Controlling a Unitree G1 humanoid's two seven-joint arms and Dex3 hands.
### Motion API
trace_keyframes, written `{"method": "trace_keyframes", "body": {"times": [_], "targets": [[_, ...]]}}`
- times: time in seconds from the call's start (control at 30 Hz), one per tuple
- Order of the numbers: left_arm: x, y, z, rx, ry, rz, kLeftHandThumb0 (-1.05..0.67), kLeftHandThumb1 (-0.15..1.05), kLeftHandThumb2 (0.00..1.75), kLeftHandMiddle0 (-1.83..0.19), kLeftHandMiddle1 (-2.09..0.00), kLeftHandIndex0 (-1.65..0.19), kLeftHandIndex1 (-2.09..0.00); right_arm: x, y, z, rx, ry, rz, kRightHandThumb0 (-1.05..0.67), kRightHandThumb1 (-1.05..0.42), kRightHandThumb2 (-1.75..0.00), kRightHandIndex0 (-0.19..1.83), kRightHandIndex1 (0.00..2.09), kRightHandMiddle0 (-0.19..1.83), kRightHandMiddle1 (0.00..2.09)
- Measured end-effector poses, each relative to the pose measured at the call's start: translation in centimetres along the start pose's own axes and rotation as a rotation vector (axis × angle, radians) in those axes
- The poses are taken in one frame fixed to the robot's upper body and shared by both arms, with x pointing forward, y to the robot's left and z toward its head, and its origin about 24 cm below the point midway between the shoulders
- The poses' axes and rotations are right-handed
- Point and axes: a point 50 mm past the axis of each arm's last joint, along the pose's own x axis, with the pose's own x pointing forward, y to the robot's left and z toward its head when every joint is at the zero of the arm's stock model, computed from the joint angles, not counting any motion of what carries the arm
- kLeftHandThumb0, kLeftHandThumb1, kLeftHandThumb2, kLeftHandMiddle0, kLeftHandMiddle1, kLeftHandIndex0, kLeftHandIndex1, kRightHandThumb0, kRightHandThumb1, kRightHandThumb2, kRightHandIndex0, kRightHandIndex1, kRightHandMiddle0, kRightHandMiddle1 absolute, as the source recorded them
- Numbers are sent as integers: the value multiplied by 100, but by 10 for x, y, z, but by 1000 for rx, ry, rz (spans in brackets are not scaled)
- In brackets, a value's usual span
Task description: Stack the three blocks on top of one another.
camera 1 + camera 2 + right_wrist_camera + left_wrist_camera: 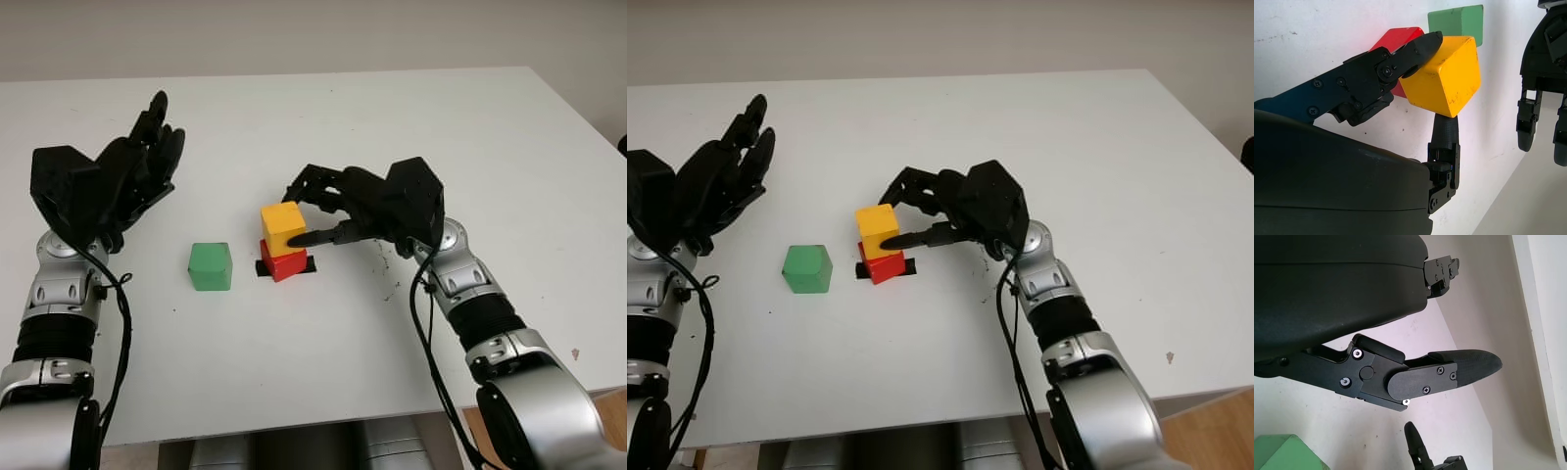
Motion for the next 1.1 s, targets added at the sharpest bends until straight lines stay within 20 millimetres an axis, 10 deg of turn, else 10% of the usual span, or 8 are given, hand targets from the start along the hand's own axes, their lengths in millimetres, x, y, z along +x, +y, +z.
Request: {"method": "trace_keyframes", "body": {"times": [0.53,1.1], "targets": [[0,1,0,-6,-3,8,-74,105,55,19,0,19,0,-10,1,2,-191,-40,225,-93,-81,-5,-19,0,-18,5],[-4,11,4,0,-19,30,-71,105,47,19,0,19,0,-32,-40,14,-195,-198,-16,-99,-96,-13,-19,0,-19,0]]}}
